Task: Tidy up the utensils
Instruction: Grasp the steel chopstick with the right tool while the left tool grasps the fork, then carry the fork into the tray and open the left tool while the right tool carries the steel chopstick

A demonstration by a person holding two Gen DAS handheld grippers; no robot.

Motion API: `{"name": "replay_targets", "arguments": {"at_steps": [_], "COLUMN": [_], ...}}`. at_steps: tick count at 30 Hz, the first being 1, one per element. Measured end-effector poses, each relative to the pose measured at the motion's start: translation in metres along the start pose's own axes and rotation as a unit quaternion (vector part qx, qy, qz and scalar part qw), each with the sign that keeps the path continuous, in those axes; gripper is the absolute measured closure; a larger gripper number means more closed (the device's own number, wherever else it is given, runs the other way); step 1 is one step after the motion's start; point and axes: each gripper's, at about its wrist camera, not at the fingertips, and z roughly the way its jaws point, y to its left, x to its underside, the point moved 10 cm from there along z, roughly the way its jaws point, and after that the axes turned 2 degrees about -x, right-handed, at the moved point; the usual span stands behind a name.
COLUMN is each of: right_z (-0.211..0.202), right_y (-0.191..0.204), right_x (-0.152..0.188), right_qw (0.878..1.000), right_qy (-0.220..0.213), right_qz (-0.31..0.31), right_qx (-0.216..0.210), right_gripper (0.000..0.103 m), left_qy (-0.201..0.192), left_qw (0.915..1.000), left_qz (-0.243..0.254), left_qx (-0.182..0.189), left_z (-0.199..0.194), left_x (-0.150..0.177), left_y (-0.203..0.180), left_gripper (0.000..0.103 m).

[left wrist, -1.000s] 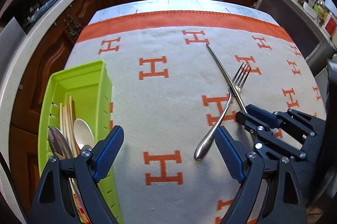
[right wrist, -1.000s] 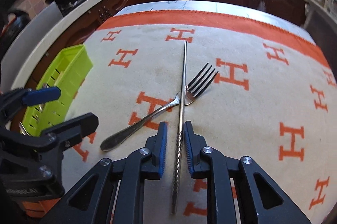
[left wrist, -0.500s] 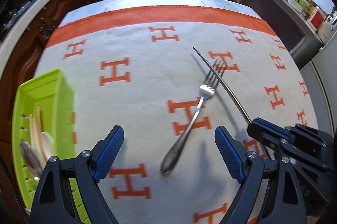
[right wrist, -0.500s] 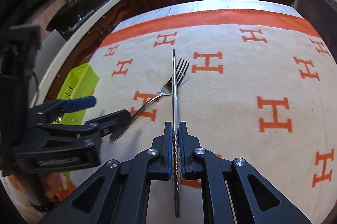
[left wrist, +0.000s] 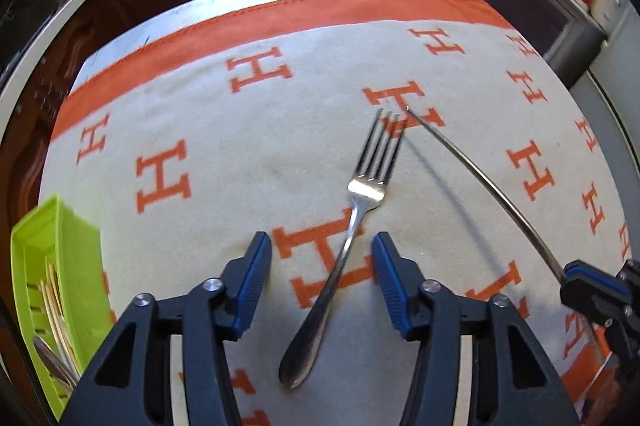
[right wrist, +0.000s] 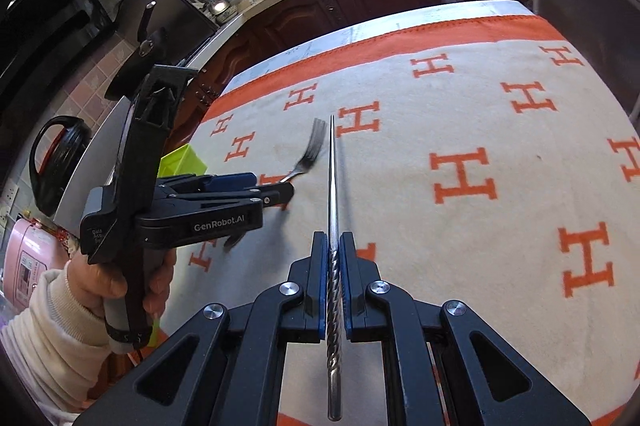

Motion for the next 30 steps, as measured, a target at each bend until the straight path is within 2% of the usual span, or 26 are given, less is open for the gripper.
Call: {"name": "replay_targets", "arguments": {"at_steps": [1,2,3,4,11,16,22,30], "right_z": [-0.003,-0.004,-0.005,-0.006,-0.005,-0.004,-0.006,-0.013], "right_y": [-0.005,-0.008,-0.013,-0.016,-0.025,-0.019,0.000,0.044], "right_x": [0.002,0.003,0.006,0.006,0.011,0.010,0.007,0.006], "right_qw": [1.000,1.000,1.000,1.000,1.000,1.000,1.000,0.999], "right_qy": [-0.004,-0.004,-0.004,-0.003,-0.002,-0.002,-0.001,-0.006], "right_qz": [0.004,0.006,0.012,0.015,0.030,0.027,0.016,-0.015], "right_qx": [0.001,0.002,0.005,0.005,0.003,-0.007,-0.022,-0.043], "right_gripper": [0.098,0.098,0.098,0.098,0.098,0.098,0.098,0.098], "left_qy": [0.002,0.005,0.007,0.010,0.021,0.010,-0.014,-0.061], "left_qw": [0.9999,0.9998,0.9997,0.9996,0.9990,0.9982,0.9967,0.9920], "left_qz": [0.009,0.014,0.019,0.020,-0.029,-0.052,-0.076,-0.111], "left_qx": [0.007,0.010,0.014,0.017,0.027,0.028,0.025,0.009], "left_z": [0.000,0.000,0.000,-0.001,-0.005,-0.022,-0.063,-0.127], "left_x": [-0.001,-0.003,-0.003,-0.003,0.006,0.021,0.038,0.057], "left_y": [-0.005,-0.008,-0.012,-0.015,-0.011,0.000,0.022,0.059], "left_gripper": [0.072,0.076,0.090,0.096,0.101,0.101,0.101,0.101]}}
